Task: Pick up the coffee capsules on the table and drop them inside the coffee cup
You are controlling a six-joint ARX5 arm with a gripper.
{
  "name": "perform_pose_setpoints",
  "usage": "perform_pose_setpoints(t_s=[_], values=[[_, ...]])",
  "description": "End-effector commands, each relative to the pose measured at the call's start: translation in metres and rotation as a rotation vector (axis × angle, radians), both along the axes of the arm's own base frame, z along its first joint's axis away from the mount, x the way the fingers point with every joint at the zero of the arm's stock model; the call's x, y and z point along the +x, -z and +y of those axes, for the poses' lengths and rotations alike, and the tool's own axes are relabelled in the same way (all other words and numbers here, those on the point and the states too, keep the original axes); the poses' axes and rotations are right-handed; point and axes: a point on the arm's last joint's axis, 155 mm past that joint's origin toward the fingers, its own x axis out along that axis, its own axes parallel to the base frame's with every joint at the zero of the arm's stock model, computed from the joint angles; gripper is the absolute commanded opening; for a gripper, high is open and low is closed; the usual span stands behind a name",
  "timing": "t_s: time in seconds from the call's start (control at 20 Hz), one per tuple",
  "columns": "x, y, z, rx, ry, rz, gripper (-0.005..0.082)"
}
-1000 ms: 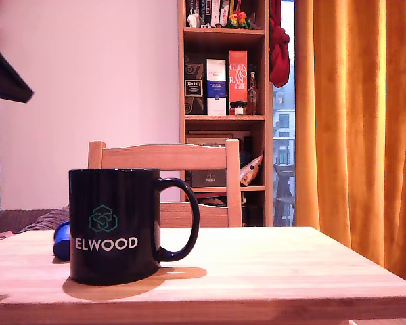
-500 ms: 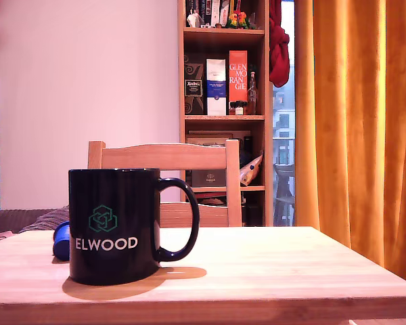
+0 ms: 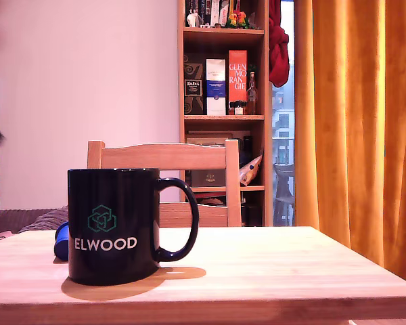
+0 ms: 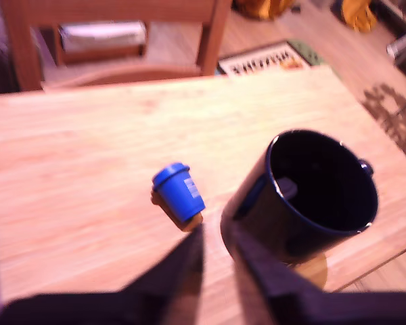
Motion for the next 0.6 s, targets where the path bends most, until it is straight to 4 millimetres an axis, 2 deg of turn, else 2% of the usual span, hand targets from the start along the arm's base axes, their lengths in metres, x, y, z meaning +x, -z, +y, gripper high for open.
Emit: perform_pose_setpoints(t_s=[0.0,0.55], values=[[0.003,0.009,-0.003,-0.002,0.005,0.013,0.0605],[0.037,0.042,-0.013,0.034,0.026,0.043,0.0604]])
